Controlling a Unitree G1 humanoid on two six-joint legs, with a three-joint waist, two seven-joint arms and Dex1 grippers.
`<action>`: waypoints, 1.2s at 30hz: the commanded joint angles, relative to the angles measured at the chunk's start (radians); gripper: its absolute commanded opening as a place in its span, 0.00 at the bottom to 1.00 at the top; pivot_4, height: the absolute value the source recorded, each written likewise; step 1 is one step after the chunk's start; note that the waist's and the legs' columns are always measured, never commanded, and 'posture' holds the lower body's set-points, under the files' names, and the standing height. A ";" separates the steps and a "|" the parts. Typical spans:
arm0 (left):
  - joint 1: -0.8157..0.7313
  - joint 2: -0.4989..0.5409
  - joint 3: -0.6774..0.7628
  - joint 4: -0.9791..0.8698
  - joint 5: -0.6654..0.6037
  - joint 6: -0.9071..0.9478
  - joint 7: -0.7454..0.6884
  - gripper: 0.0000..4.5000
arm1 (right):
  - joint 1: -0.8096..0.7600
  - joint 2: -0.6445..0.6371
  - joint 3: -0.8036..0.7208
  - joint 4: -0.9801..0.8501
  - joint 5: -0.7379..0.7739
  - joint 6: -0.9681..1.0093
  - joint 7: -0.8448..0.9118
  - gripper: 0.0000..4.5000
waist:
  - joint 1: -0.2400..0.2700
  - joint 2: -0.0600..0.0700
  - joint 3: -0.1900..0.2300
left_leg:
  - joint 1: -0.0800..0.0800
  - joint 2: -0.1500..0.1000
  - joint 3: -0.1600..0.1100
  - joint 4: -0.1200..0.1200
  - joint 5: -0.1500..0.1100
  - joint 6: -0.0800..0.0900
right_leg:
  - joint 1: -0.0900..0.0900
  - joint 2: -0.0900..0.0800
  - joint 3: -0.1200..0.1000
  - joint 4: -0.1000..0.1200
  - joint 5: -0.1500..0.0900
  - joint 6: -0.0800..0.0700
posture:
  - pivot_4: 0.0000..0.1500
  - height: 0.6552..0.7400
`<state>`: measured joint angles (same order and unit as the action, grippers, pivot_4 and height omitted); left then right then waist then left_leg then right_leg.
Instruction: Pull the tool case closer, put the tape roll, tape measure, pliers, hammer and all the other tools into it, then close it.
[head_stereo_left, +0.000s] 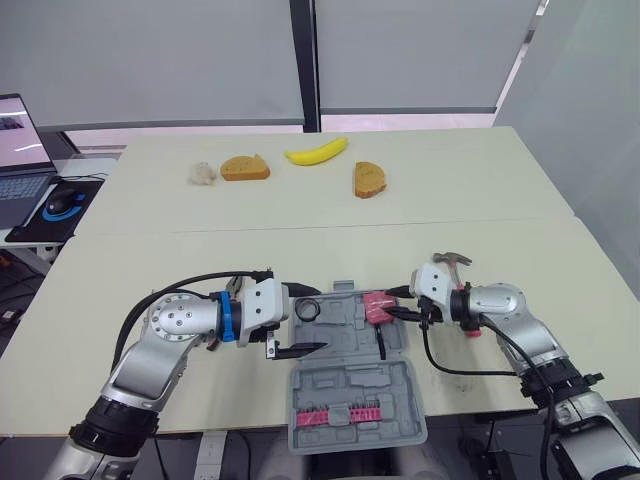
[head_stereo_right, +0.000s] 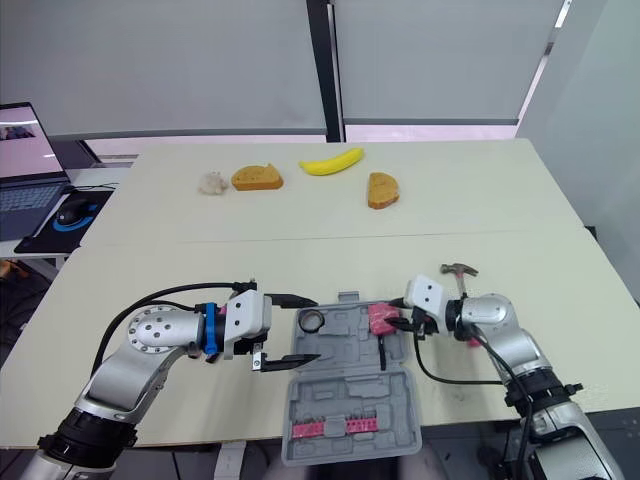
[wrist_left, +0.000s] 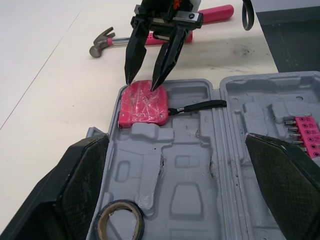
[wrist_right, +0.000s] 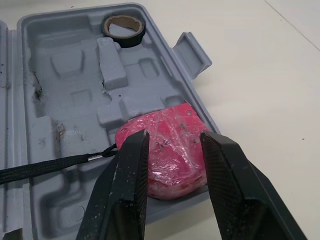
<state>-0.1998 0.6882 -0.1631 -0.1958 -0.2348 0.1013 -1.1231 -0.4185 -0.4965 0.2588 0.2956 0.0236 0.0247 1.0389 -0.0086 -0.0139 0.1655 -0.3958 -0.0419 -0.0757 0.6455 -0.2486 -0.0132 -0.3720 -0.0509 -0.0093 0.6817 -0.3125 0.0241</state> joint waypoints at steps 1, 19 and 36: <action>0.006 -0.001 -0.002 -0.032 -0.007 -0.012 0.000 1.00 | -0.035 0.015 0.005 0.052 -0.015 -0.034 -0.011 0.38 | -0.001 0.000 0.000 | 0.000 0.000 0.000 0.000 0.000 0.000 | 0.000 0.000 0.000 0.000 0.000 0.000 | 1.00 1.00; 0.020 0.039 0.036 -0.033 -0.017 -0.010 -0.004 1.00 | -0.033 0.067 0.034 0.297 -0.063 -0.119 -0.048 0.38 | -0.001 -0.001 -0.002 | 0.019 0.000 0.000 -0.002 0.000 0.000 | 0.018 0.000 0.000 -0.002 0.000 0.000 | 1.00 1.00; 0.150 0.009 0.413 0.086 -0.056 -0.030 0.304 1.00 | 0.140 -0.064 -0.188 -0.328 0.055 -0.029 -0.176 0.38 | -0.002 0.000 0.000 | 0.002 0.000 0.000 -0.001 0.000 0.000 | 0.000 0.000 0.001 0.000 0.000 0.000 | 1.00 1.00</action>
<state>-0.0649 0.6944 0.1731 -0.1067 -0.2698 0.0701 -0.8574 -0.2914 -0.5420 0.1233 0.0508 0.0449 -0.0501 0.8769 -0.0110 -0.0138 0.1651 -0.3949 -0.0416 -0.0758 0.6447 -0.2488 -0.0133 -0.3719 -0.0514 -0.0086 0.6813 -0.3126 0.0241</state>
